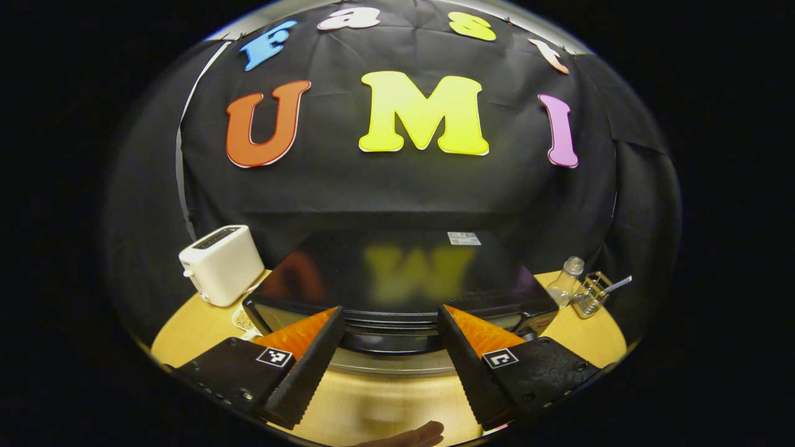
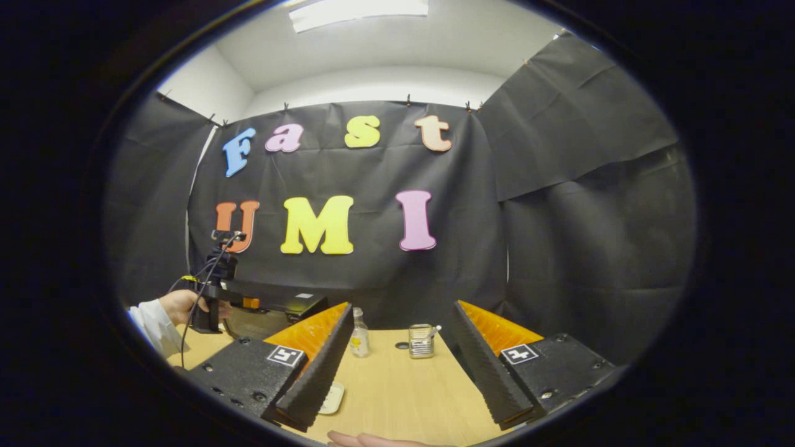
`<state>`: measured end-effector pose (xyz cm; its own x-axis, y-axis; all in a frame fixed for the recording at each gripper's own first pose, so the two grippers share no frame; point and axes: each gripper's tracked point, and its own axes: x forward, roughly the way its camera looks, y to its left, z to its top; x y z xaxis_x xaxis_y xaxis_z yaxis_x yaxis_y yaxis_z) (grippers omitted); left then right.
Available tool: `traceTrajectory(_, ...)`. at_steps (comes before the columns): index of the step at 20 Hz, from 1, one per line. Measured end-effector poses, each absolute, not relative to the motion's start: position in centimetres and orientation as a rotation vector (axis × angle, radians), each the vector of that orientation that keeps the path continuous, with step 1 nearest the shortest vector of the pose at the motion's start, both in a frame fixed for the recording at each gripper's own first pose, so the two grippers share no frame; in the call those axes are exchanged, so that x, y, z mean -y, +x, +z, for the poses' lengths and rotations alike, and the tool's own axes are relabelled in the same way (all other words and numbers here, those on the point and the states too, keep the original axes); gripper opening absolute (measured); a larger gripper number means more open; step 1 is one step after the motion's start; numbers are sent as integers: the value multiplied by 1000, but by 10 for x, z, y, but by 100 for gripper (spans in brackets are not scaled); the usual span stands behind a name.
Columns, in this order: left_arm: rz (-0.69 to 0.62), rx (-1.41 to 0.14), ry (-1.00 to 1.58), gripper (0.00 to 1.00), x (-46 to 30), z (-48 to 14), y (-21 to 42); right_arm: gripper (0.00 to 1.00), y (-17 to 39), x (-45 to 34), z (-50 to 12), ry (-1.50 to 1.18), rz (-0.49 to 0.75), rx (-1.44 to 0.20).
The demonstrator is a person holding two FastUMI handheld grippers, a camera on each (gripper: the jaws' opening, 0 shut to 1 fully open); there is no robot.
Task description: Open the electric oven with the left hand, put the food in, and close the electric oven.
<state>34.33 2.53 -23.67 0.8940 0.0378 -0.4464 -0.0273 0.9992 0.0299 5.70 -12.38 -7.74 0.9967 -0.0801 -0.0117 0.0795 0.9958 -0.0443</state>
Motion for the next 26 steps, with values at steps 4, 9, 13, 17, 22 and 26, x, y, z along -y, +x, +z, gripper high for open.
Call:
traceTrajectory(4,16,-484,25,97,-22,-241,343,95,54,123,-75,-46,-90,-11)
traceTrajectory(9,19,-506,20,97,-21,-241,329,95,47,119,-70,-47,-89,-1)
traceTrajectory(13,18,-513,17,97,-20,-244,306,100,42,116,-70,-48,-91,-15)
traceTrajectory(17,12,-509,10,97,-19,-250,282,100,37,109,-68,-61,-84,-19)
traceTrajectory(22,4,-507,-5,96,-18,-265,249,95,28,101,-67,-75,-77,-27)
traceTrajectory(26,-10,-524,-31,96,-16,-286,219,100,26,94,-70,-87,-68,-49)
